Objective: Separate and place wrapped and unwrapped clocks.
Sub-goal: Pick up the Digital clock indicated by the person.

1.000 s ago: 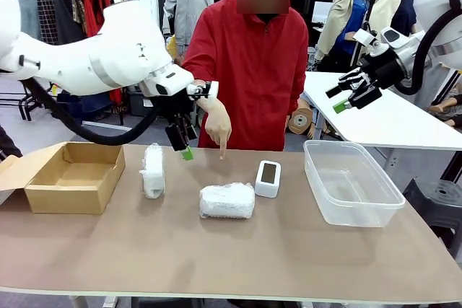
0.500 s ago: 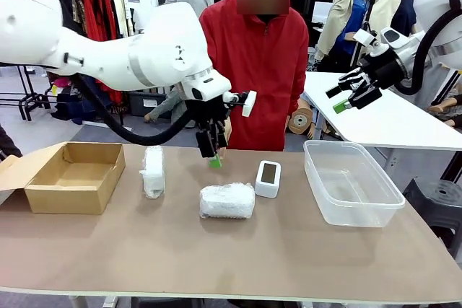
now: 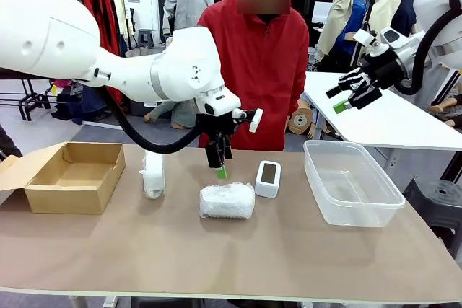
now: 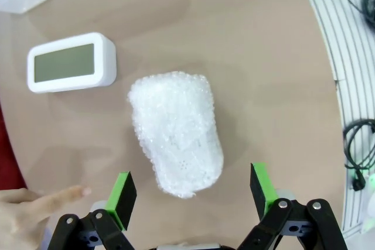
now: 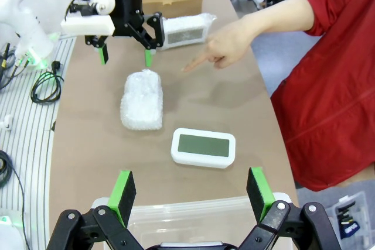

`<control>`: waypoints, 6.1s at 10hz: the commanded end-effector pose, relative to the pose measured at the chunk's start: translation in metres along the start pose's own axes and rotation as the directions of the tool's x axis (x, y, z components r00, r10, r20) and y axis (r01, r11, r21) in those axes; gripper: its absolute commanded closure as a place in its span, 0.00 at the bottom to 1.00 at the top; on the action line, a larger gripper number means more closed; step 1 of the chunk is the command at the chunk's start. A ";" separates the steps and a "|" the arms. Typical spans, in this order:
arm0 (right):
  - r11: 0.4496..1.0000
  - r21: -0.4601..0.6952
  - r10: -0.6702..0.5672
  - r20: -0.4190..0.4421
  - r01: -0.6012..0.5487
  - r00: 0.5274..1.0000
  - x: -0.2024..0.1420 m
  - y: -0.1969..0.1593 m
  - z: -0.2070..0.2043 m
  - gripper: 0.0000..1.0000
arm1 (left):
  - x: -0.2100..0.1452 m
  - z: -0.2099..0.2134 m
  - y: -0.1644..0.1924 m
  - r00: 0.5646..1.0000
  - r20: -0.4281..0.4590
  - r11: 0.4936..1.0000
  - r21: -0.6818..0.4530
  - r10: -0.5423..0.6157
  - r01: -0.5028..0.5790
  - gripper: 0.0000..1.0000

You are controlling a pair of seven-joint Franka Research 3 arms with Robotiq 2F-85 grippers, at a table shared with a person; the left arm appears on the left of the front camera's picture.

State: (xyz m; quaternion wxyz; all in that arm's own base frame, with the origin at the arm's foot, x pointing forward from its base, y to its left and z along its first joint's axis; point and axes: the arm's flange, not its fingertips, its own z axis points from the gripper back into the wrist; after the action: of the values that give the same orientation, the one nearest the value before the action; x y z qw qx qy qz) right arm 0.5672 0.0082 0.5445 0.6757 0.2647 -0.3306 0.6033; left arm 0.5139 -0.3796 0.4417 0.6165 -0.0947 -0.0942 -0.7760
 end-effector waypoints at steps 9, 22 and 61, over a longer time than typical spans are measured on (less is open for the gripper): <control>1.000 -0.004 0.002 -0.001 -0.002 1.000 0.001 -0.001 0.001 0.00 | 0.008 -0.066 0.000 0.978 -0.121 0.982 0.100 0.172 -0.161 0.00; 1.000 -0.004 0.002 -0.001 -0.002 1.000 0.001 -0.001 0.001 0.00 | -0.018 -0.091 0.001 0.973 -0.115 0.979 0.069 0.201 -0.194 0.00; 1.000 -0.004 0.002 -0.001 -0.002 1.000 0.001 -0.001 0.001 0.00 | -0.078 0.090 -0.074 0.945 0.152 0.932 0.179 0.290 -0.315 1.00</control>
State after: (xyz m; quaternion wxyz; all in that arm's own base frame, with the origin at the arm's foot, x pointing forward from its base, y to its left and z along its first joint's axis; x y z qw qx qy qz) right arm 0.5674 0.0081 0.5439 0.6760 0.2651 -0.3303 0.6031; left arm 0.4648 -0.2662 0.5144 0.7324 -0.0888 -0.1937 -0.6467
